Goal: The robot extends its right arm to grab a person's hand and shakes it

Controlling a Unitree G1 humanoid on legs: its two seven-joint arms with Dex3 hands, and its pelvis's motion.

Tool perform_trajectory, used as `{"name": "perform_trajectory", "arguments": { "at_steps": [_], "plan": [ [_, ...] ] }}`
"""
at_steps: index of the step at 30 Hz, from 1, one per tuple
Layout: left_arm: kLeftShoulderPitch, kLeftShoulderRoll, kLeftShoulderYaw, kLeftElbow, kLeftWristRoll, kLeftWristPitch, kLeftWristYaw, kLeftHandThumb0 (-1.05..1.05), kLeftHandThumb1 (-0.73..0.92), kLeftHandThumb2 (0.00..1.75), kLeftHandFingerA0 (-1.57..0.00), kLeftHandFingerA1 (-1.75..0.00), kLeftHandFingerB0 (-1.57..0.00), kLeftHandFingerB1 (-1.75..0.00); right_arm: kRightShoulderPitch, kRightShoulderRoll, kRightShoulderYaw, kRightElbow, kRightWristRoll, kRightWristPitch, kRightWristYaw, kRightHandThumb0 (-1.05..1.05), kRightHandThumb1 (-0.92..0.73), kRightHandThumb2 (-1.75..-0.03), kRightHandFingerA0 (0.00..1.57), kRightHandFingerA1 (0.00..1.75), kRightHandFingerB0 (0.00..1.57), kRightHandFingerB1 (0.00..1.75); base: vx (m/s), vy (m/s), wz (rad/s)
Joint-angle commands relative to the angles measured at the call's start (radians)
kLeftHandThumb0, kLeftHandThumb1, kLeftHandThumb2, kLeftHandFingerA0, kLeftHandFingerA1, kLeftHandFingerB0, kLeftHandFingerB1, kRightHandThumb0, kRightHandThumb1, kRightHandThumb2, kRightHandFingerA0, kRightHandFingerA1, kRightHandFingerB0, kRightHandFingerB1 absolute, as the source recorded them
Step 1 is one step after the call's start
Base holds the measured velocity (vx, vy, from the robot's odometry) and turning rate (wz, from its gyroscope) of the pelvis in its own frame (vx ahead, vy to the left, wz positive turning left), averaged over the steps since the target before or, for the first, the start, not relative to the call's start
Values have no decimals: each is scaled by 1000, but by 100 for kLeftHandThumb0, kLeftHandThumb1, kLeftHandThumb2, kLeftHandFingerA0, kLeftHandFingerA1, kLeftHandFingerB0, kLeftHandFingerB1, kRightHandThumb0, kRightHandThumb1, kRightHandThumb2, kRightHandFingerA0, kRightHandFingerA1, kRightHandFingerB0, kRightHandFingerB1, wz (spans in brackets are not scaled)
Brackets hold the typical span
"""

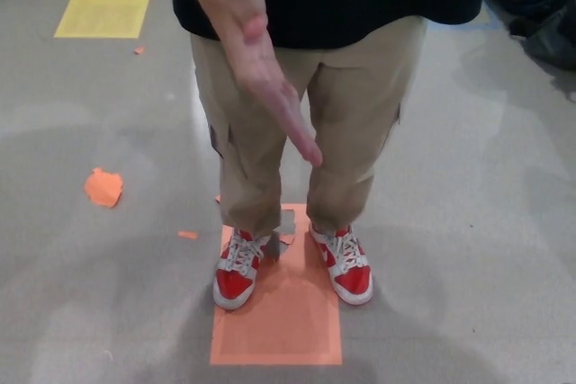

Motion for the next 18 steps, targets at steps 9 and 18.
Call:
{"name": "perform_trajectory", "arguments": {
  "at_steps": [9, 18],
  "plan": [
    [63, 22, -2, -18, -3, 32, -15, -26, 61, 109, -6, -49, -6, -49, 68, -6, 11, 7, 24, 12, 36, -80, -77, -109, 5, 37, 8, 27, 0, 0, 0],
    [66, 20, 3, -18, -10, 25, -25, -25, 57, 106, -10, -51, -11, -50, 69, -4, 8, 6, 29, 16, 16, -78, -92, -71, 17, 33, 11, 26, 0, 0, 0]
  ]
}}
